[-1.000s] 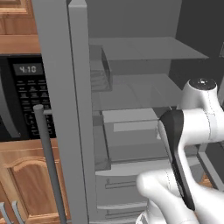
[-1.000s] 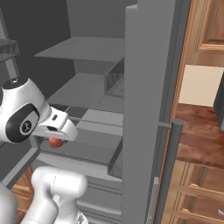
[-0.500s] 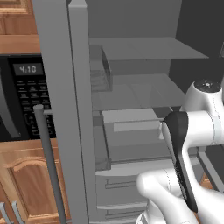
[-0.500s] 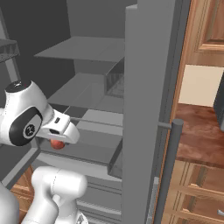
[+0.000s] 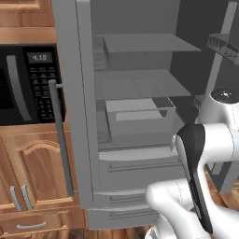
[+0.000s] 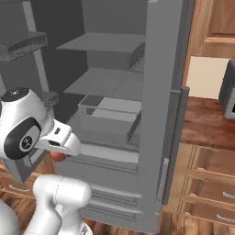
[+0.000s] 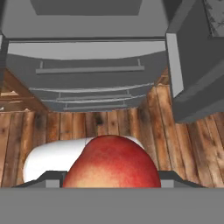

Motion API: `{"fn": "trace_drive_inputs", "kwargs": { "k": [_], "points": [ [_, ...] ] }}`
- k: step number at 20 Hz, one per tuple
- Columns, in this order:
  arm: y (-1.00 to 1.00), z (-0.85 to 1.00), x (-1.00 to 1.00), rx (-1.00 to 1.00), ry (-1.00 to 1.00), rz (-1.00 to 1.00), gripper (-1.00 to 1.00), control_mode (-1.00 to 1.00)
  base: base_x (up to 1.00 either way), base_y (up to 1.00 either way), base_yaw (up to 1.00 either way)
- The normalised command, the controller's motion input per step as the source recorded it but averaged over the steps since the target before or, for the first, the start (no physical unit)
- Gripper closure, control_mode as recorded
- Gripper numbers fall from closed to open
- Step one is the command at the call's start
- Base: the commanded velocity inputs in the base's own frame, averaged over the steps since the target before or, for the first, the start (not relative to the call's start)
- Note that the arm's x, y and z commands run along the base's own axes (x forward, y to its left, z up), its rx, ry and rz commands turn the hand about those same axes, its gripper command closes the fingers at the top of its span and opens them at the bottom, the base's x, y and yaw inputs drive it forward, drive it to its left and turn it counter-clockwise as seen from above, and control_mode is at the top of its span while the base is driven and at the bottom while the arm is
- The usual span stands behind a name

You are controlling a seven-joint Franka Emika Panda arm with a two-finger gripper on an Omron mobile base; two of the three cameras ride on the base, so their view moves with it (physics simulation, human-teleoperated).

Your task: Place the cold items (kiwi and peach) from the fridge in one tupperware on the dining counter. Place the warm items (hot dog and kebab skewer) in the stove area in another tupperware.

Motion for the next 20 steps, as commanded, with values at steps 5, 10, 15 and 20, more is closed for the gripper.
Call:
{"fn": "trace_drive_inputs", "kwargs": {
  "k": [5,10,15,20],
  "points": [
    [0.00,0.00,0.00,0.00,0.00,0.00,1.00,1.00,-1.00,0.10,-0.23],
    [0.00,0.00,0.00,0.00,0.00,0.00,1.00,1.00,-1.00,0.07,-0.58],
    [0.00,0.00,0.00,0.00,0.00,0.00,1.00,1.00,-0.96,0.19,-0.79],
    [0.00,0.00,0.00,0.00,0.00,0.00,1.00,1.00,-0.39,0.00,-0.91]
  ]
}}
